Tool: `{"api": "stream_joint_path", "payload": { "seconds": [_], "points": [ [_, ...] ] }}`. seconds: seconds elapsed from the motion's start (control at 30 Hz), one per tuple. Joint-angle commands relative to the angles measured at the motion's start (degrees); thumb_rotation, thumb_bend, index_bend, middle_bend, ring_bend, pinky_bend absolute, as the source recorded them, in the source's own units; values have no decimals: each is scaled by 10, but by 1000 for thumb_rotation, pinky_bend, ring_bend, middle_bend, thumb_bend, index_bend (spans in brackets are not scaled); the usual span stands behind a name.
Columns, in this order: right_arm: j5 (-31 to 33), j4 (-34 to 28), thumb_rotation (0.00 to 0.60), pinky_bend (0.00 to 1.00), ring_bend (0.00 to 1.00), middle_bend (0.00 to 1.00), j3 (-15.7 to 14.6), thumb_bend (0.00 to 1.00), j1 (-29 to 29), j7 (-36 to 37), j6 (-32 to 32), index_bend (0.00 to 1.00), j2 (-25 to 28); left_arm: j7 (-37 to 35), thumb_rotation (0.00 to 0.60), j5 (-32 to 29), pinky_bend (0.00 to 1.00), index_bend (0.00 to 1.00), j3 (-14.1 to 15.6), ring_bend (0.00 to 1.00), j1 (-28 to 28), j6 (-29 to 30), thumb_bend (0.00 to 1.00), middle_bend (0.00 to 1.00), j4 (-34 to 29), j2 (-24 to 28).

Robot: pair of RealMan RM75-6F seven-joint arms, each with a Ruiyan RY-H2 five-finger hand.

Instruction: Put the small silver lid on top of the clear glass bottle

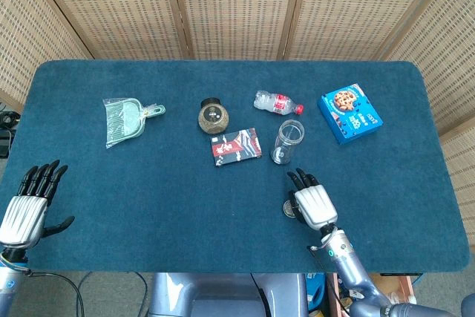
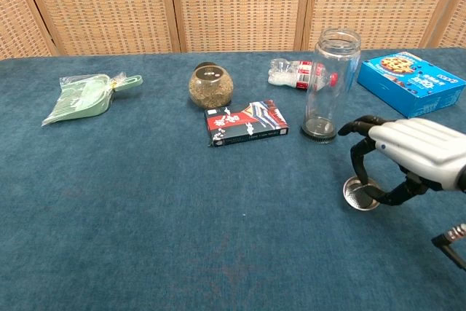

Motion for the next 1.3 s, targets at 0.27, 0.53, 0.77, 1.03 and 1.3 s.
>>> {"api": "stream_joint_path", "payload": {
  "seconds": [0.27,0.53,0.77,1.03,1.3],
  "points": [
    [11,-90,600,222,0,173,16,556,-1,-62,30,619,60,-5,600,2,0,0,0,0,1,3,190,0,0,2],
    [29,-163,600,222,0,171,45,556,4,-103,50,619,121,-9,600,3,0,0,0,0,3,7,190,0,-1,4],
    [65,-237,600,222,0,171,90,556,20,-142,63,619,189,-9,600,5,0,0,0,0,3,9,190,0,-1,5],
    [127,-285,600,222,0,171,147,556,47,-147,61,620,241,-12,600,0,0,0,-3,0,5,11,190,0,-1,7],
    [183,-284,600,222,0,171,179,556,99,-160,43,620,252,-18,600,-14,0,0,-8,0,4,3,190,0,5,7]
  ]
}}
